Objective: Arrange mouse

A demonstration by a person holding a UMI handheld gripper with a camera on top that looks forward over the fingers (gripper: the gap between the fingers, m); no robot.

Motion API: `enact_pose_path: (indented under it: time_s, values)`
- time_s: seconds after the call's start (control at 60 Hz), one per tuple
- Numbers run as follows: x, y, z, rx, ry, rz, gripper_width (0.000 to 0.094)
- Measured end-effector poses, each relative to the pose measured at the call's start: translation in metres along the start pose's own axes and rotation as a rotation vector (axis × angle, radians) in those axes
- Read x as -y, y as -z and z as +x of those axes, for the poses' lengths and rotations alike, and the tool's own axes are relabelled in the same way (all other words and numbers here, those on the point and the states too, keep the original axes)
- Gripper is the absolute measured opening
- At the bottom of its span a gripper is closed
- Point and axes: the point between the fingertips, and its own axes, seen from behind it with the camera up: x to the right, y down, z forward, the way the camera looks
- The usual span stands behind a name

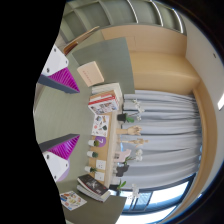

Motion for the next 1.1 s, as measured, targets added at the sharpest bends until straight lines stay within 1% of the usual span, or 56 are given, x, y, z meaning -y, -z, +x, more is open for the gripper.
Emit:
enact_pose_path:
  time_s: [0.083, 0.133, 0.4, 0.583, 0.683, 0.767, 0.917, 1.033, 1.1]
  values:
    - [-0.013, -0.010, -0.011, 0.006, -0.025, -0.007, 0.0816]
    - [-0.030, -0.021, -0.019, 0.000, -0.036, -0.028, 0.0816]
    - [-0.124, -0.092, -0.095, -0.070, -0.111, -0.213, 0.0811]
    - [-0.172, -0.160, -0.148, -0.158, -0.140, -0.324, 0.0800]
    - [-0.193, -0.196, -0.166, -0.196, -0.176, -0.380, 0.0812]
    - [-0.207, -0.222, -0.171, -0.241, -0.191, -0.423, 0.0810]
    - [-0.221, -0.264, -0.170, -0.298, -0.220, -0.463, 0.0808]
    - [-0.220, -0.289, -0.160, -0.334, -0.213, -0.478, 0.0798]
    - [-0.215, -0.303, -0.155, -0.338, -0.205, -0.485, 0.0792]
